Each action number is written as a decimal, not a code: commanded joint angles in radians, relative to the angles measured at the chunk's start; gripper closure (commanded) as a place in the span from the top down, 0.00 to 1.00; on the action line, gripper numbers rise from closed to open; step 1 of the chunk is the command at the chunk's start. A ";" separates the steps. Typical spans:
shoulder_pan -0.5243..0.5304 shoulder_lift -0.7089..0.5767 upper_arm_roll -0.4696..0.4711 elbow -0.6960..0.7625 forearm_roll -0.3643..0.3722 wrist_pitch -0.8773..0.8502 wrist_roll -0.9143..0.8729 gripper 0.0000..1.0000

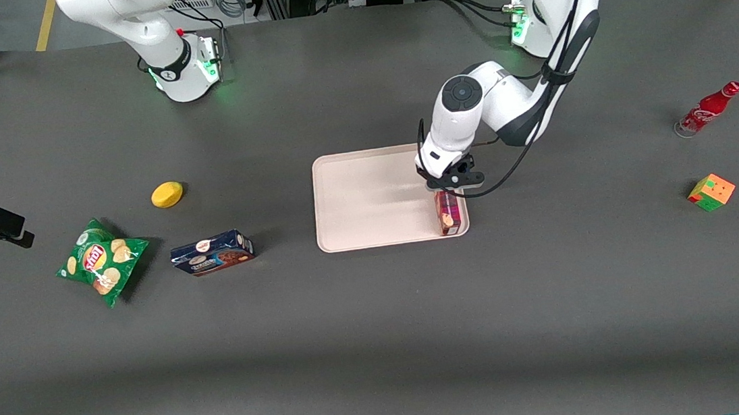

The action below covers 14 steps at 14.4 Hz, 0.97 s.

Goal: Place red cookie box on tray
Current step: 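Lower the red box onto the tray near its rim and open the left gripper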

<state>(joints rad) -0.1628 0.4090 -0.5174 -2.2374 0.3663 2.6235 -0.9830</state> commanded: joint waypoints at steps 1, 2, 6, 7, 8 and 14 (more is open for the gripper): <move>0.002 0.014 0.005 0.025 0.023 0.001 -0.023 0.87; 0.002 0.014 0.008 0.024 0.023 0.001 -0.023 1.00; 0.008 0.014 0.008 0.025 0.022 0.001 -0.023 1.00; 0.008 0.011 0.008 0.025 0.022 0.000 -0.023 1.00; 0.011 0.005 0.008 0.025 0.022 -0.005 -0.023 1.00; 0.025 -0.119 0.002 0.114 0.014 -0.197 -0.011 1.00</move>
<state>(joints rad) -0.1431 0.3878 -0.5065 -2.1729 0.3711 2.5915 -0.9829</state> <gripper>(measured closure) 0.000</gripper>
